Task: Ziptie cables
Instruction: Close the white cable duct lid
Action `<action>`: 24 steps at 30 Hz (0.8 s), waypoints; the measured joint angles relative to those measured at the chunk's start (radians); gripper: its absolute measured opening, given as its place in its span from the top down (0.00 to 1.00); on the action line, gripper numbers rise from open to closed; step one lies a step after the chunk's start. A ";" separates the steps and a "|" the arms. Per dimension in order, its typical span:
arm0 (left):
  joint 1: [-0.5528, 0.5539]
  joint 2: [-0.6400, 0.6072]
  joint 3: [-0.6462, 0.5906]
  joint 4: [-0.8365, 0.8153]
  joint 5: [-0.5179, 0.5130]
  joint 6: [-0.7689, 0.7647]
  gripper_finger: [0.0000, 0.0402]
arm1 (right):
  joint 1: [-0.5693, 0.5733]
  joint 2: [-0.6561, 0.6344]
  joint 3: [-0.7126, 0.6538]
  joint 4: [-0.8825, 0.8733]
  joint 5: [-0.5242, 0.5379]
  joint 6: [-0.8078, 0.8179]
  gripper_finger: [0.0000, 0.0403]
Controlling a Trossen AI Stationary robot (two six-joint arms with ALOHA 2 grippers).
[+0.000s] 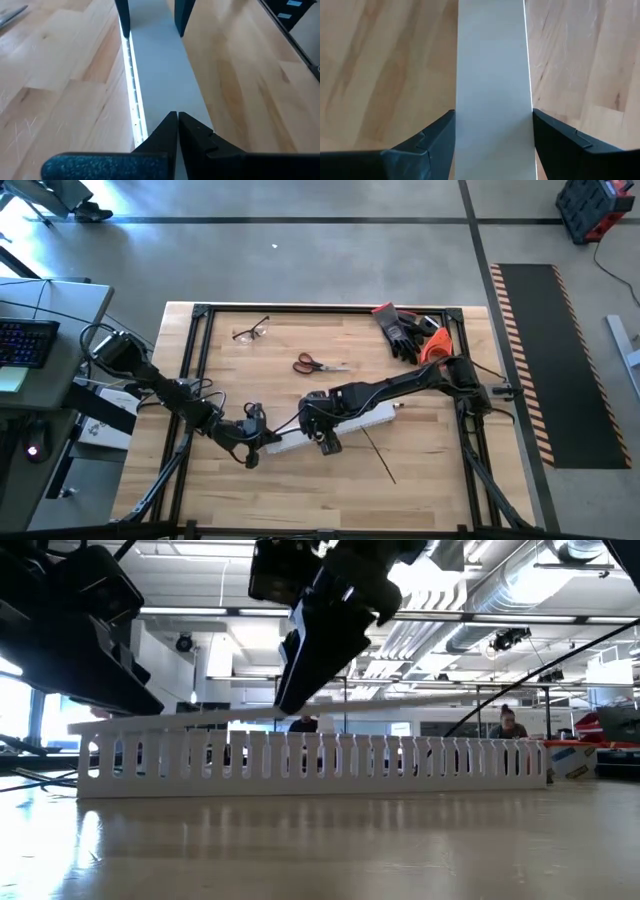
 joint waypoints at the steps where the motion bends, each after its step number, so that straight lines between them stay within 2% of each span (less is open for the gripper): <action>1: 0.000 0.007 0.001 0.002 -0.001 -0.003 1.00 | -0.001 0.008 0.000 0.000 0.000 0.000 0.47; 17: 0.000 0.015 -0.001 -0.004 -0.030 0.007 1.00 | -0.014 0.029 0.000 -0.002 -0.001 -0.009 0.47; 24: -0.007 0.015 -0.003 0.012 -0.094 0.075 1.00 | -0.015 0.022 0.001 -0.019 0.011 -0.003 0.47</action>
